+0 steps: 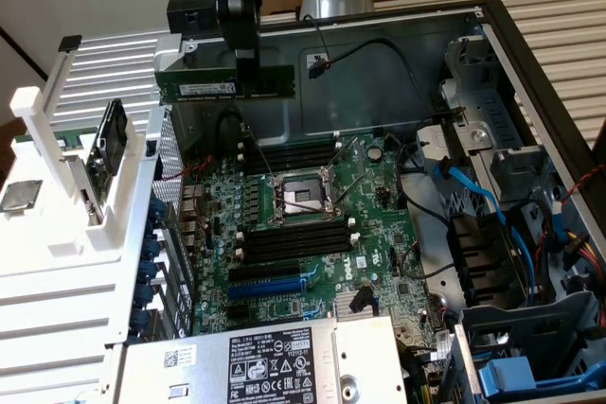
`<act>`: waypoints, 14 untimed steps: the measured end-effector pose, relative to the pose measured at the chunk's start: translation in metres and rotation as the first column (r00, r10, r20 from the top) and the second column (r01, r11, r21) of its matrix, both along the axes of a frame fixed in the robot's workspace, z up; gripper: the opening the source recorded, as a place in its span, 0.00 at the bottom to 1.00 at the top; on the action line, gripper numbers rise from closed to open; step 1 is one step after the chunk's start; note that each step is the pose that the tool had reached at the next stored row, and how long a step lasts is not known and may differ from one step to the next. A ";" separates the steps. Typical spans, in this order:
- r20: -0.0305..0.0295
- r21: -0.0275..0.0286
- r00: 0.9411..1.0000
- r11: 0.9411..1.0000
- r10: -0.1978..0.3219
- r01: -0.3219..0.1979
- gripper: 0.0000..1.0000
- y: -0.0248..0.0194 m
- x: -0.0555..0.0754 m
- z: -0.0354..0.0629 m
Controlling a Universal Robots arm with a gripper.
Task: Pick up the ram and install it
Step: 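Pick up the ram and move it above insertion slot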
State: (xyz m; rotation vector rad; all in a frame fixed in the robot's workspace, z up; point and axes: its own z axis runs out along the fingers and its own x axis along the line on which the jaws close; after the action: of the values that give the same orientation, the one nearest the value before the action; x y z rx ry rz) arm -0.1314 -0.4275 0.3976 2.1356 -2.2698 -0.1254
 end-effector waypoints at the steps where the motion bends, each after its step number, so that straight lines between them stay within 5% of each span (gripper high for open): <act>1: 0.000 0.000 1.000 1.000 0.000 0.000 0.12 0.0000 0.004 -0.0016; 9: 0.004 -0.002 1.000 1.000 0.010 -0.010 0.12 0.0000 0.026 -0.0112; 10: 0.007 -0.004 0.999 0.999 0.032 -0.031 0.12 0.0000 0.036 -0.0237; 14: 0.007 -0.004 0.999 0.999 0.038 -0.038 0.12 0.0000 0.043 -0.0311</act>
State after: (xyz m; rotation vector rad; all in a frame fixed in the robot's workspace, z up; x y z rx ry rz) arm -0.0885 -0.4275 0.3665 2.1796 -2.2297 -0.1126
